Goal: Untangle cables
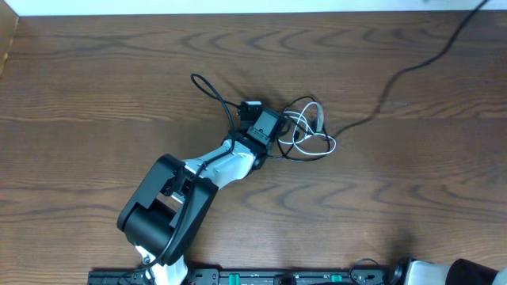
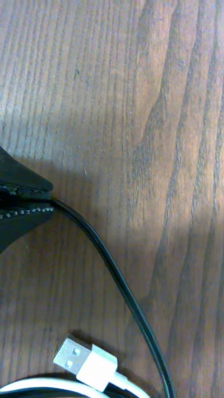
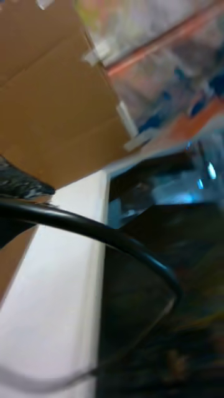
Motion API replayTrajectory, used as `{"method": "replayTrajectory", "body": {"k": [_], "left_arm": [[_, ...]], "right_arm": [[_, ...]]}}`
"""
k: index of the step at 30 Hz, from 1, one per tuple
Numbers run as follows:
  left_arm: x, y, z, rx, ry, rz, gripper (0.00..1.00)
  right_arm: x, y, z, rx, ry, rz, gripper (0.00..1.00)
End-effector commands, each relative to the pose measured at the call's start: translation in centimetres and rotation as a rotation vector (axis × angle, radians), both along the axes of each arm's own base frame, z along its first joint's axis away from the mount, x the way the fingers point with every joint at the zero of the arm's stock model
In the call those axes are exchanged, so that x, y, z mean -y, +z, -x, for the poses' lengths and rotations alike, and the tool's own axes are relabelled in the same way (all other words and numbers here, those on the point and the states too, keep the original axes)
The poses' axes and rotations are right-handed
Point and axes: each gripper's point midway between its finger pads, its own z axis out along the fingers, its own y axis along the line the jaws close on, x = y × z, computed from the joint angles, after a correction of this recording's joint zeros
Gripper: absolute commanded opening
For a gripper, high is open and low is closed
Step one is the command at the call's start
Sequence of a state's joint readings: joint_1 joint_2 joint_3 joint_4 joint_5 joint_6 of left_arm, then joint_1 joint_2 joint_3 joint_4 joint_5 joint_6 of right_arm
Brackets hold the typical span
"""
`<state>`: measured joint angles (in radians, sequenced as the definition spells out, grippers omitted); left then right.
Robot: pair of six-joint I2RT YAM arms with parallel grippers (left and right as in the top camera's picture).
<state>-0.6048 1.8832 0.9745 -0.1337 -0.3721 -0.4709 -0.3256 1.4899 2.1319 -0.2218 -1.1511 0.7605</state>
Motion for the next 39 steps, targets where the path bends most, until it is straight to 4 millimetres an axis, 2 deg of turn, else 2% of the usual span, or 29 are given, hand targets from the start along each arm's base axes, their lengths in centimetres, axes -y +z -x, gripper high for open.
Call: {"method": "replayTrajectory", "body": {"k": [1, 5, 8, 11, 16, 19, 21, 23, 25, 27, 30, 32, 35, 39], "left_arm": [[-1.0, -0.3, 0.4, -0.023, 0.009, -0.013, 0.08], [-1.1, -0.4, 0.7, -0.035, 0.009, -0.02, 0.08], [-1.2, -0.3, 0.8, -0.039, 0.008, -0.025, 0.08], [-1.3, 0.8, 0.9, -0.033, -0.012, -0.032, 0.08], [-1.4, 5.3, 1.2, 0.024, -0.016, 0.013, 0.08], [-0.6, 8.5, 1.9, 0.048, -0.084, 0.072, 0.08], [-0.2, 10.5, 2.5, 0.066, -0.111, 0.121, 0.17], [0.0, 12.5, 3.0, 0.094, -0.127, 0.164, 0.35], [-0.1, 14.1, 3.3, 0.128, -0.131, 0.188, 0.49], [-0.3, 15.6, 3.5, 0.163, -0.132, 0.207, 0.57], [-0.4, 17.3, 3.8, 0.201, -0.137, 0.234, 0.69], [-0.3, 17.8, 4.1, 0.209, -0.144, 0.249, 0.71], [0.1, 18.3, 4.6, 0.2, -0.168, 0.281, 0.78], [0.4, 18.2, 5.1, 0.182, -0.185, 0.298, 0.84]], "right_arm": [[1.0, 1.1, 2.5, -0.11, 0.052, -0.083, 0.01], [4.2, 1.4, 2.1, -0.094, -0.057, -0.096, 0.01], [6.5, 0.6, 1.2, -0.118, -0.118, -0.103, 0.01], [8.6, -0.6, 0.0, -0.147, -0.163, -0.105, 0.01], [11.8, -2.7, -2.2, -0.19, -0.226, -0.119, 0.01], [14.0, -4.5, -3.9, -0.22, -0.285, -0.125, 0.01], [15.4, -6.2, -4.9, -0.264, -0.339, -0.133, 0.01], [17.2, -8.7, -6.0, -0.327, -0.441, -0.125, 0.01], [19.0, -11.6, -6.7, -0.407, -0.584, -0.097, 0.01], [20.3, -13.3, -6.9, -0.45, -0.686, -0.055, 0.01], [22.6, -14.4, -7.0, -0.479, -0.831, -0.025, 0.01], [23.8, -14.6, -6.9, -0.483, -0.903, -0.008, 0.01], [26.0, -15.3, -6.6, -0.488, -1.032, 0.063, 0.01], [27.8, -16.4, -6.6, -0.495, -1.114, 0.172, 0.01]]}}
